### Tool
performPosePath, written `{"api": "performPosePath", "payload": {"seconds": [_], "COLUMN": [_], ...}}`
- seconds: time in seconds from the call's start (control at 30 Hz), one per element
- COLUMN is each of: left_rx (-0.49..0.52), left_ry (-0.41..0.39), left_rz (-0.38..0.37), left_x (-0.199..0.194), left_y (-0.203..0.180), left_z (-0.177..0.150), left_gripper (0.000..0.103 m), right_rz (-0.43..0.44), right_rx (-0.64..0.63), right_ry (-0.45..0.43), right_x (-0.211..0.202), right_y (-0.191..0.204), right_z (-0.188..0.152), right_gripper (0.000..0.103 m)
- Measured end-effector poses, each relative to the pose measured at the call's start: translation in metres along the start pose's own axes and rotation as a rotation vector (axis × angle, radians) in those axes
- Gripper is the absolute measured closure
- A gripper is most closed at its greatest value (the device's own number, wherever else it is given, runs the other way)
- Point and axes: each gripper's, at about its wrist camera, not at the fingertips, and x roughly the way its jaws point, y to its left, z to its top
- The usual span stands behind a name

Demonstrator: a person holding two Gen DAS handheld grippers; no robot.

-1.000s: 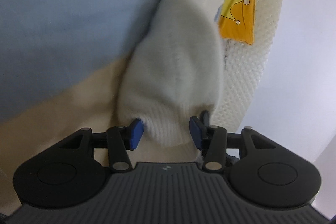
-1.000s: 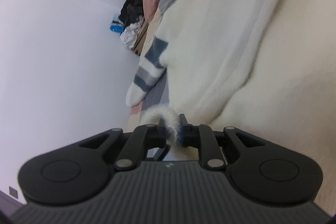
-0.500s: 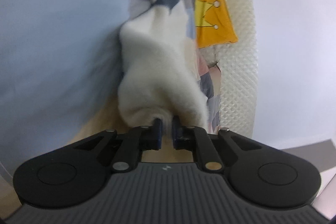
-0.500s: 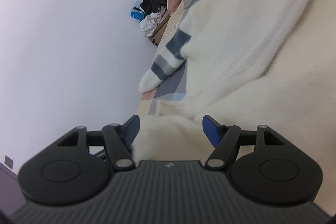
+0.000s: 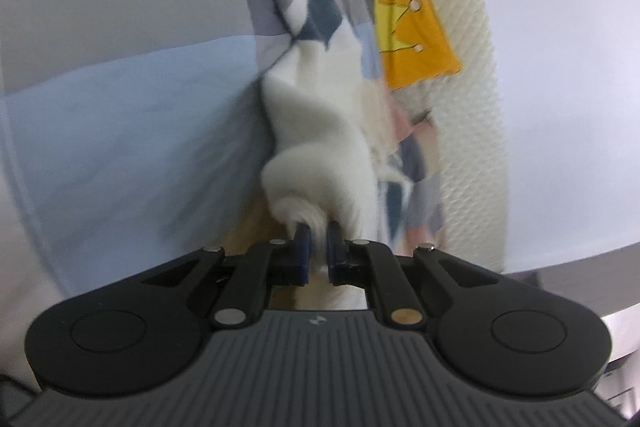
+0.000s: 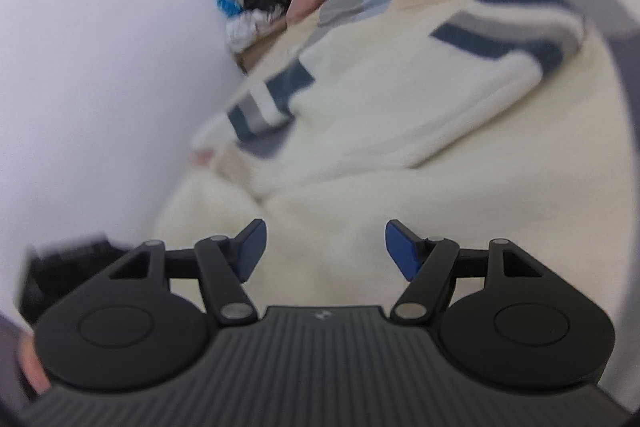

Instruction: Fold large clothes

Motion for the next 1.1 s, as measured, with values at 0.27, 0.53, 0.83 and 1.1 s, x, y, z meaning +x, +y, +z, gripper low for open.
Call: {"api": "performPosePath", "payload": {"seconds": [0.27,0.53,0.83,1.1], "left_rx": [0.047,0.049,0.111,0.301], "left_ry": [0.024,-0.005,0.052,0.141], "left_rz": [0.143,0.211,0.256,0.321], "left_x": [-0.007,0.007,0.035,0.036], "left_y": [0.014,0.019,0.014,-0.010], "left_z": [0.009,0.011,0.016,0.012], "left_gripper": [0.095,0.095,0.095,0.049], "right_rz": [-0.082,-0.394,-0.403,-0.251], "right_rx": [-0.340,-0.706,-0.264,0.047], "right_ry": [0.187,0.225,-0.049,-0.005], "right_x": [0.003,0.050,0.014,0.031], "right_y": [0.041,0.070,0.011,-0.033], "right_z": [-0.033,-0.080,-0.014,0.019], "right_gripper": [0.035,0.037,0.037,0.037]}}
